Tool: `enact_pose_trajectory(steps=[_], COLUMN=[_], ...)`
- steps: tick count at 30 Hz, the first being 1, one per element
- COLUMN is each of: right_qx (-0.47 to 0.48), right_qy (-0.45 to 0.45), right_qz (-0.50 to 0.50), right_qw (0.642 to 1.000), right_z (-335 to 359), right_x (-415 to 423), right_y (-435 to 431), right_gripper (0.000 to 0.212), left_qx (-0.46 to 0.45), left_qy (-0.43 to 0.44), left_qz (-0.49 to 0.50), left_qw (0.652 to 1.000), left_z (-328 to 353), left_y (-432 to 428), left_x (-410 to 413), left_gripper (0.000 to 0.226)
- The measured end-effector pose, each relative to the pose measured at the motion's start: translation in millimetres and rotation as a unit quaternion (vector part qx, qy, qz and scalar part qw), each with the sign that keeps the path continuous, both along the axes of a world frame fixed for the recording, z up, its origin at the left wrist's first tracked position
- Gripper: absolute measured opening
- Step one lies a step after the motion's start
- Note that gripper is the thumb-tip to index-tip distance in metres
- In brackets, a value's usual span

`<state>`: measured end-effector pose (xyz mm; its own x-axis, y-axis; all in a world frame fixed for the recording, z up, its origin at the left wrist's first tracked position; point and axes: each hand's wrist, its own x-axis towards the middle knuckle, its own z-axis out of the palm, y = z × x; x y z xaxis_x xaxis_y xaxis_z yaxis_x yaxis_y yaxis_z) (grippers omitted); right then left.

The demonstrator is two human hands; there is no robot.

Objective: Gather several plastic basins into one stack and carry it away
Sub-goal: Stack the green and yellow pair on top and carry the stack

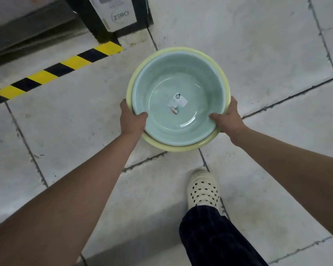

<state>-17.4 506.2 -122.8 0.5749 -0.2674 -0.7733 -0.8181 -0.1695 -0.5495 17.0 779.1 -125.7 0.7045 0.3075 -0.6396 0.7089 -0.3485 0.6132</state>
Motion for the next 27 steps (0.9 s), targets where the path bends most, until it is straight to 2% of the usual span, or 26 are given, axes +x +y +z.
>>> enact_pose_trajectory(steps=[4,6,12,15,18,27], right_qx=[-0.011,-0.02,-0.032,-0.025,-0.017,0.039], right_qy=[-0.041,-0.06,-0.105,-0.121,-0.135,-0.155], right_qz=[-0.021,-0.012,0.073,0.101,0.126,0.228], right_qw=[0.999,0.998,0.991,0.987,0.983,0.96], right_z=[6,24,115,162,207,291], right_x=[-4,-6,-7,1,8,-10], right_y=[7,14,40,65,106,295], right_gripper=[0.081,0.078,0.08,0.081,0.082,0.082], left_qx=[-0.012,-0.025,-0.08,-0.083,-0.083,-0.06], left_qy=[-0.004,-0.002,-0.044,-0.085,-0.114,-0.121], left_qz=[-0.026,-0.008,0.062,0.104,0.135,0.288], left_qw=[1.0,1.0,0.994,0.987,0.981,0.948], left_z=[5,18,88,135,186,301], left_y=[7,15,55,81,116,277], left_x=[2,-2,-50,-64,-79,-165], left_gripper=[0.058,0.054,0.06,0.054,0.042,0.04])
